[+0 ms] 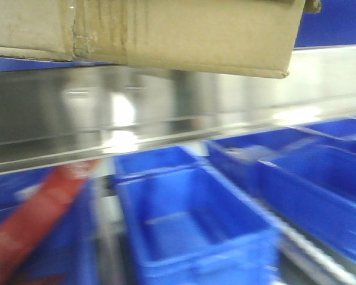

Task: Grab carton from right shelf to conveyor
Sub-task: 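Lift the carton with both grippers and pull it off the shelf, then hold the carton with both grippers while the base drives to the conveyor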

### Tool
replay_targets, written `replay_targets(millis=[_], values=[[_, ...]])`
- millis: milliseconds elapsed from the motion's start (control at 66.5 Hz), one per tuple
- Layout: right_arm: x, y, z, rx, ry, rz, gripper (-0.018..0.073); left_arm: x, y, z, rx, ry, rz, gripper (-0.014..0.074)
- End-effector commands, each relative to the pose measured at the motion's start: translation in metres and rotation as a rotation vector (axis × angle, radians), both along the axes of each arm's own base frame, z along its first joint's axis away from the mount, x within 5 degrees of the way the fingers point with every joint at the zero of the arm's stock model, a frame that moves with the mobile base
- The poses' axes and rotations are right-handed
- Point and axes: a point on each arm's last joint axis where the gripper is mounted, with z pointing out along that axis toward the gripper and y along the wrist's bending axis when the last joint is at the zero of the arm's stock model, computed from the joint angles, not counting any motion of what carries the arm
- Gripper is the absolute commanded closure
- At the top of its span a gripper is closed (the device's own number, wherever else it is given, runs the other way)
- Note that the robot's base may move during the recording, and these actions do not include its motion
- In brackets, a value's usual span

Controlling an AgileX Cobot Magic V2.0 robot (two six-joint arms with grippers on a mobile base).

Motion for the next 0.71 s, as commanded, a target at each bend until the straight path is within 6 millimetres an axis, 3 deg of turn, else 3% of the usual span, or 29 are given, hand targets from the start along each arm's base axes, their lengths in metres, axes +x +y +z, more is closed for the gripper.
replay_targets(millis=[0,692], values=[[-0.0030,0.0047,0.0068,0.052,-0.040,0.044,0.0627,-0.0003,-0.0068,0.0087,-0.072,-0.076,-0.045,0.0606],[-0.0030,0.0047,0.0068,0.052,-0.040,0.044,0.0627,-0.0003,-0.0068,0.0087,-0.072,-0.076,-0.045,0.0606]])
